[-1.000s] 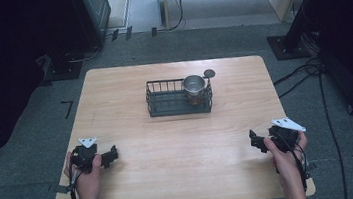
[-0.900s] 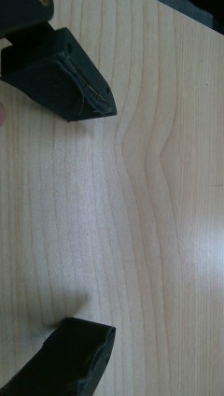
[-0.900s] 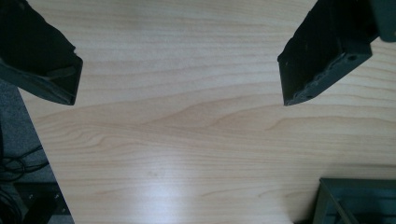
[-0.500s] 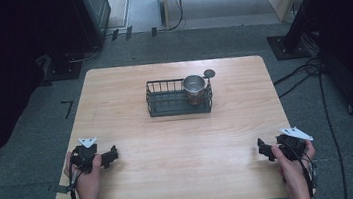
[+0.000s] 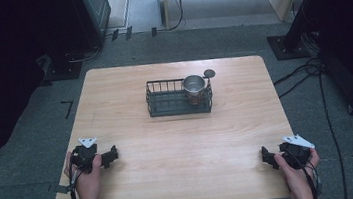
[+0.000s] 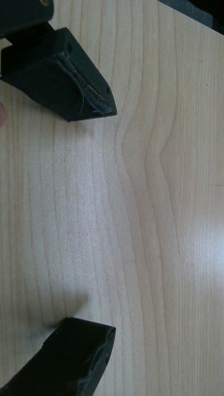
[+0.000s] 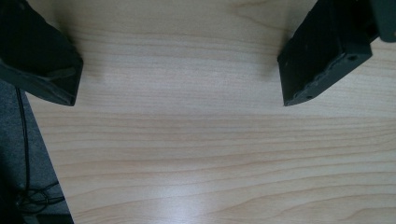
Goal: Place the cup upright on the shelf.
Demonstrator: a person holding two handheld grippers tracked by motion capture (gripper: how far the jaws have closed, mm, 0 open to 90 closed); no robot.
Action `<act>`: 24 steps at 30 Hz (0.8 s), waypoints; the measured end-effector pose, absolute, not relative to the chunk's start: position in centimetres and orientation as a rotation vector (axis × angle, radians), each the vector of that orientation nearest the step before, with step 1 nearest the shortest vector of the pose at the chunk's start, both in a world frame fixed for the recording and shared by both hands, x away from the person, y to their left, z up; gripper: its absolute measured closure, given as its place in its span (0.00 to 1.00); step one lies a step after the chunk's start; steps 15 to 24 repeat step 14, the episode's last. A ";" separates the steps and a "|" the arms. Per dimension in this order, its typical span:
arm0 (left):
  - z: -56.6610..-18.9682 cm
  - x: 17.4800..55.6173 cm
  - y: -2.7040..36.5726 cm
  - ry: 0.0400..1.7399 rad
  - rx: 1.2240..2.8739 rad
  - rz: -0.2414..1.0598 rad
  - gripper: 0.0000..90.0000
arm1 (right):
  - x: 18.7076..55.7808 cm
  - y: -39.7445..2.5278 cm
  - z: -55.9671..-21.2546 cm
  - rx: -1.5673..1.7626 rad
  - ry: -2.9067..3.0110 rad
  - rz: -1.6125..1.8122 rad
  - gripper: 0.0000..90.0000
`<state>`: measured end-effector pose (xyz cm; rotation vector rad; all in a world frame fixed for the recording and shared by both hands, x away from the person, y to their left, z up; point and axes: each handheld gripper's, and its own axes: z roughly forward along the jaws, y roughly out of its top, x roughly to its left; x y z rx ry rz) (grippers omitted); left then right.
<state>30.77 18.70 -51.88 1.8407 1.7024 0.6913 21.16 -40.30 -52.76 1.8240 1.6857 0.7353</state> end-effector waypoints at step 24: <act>-51.9 30.8 18.7 1.702 1.841 0.692 0.00 | 21.2 -40.2 -52.8 1.820 1.690 0.737 0.00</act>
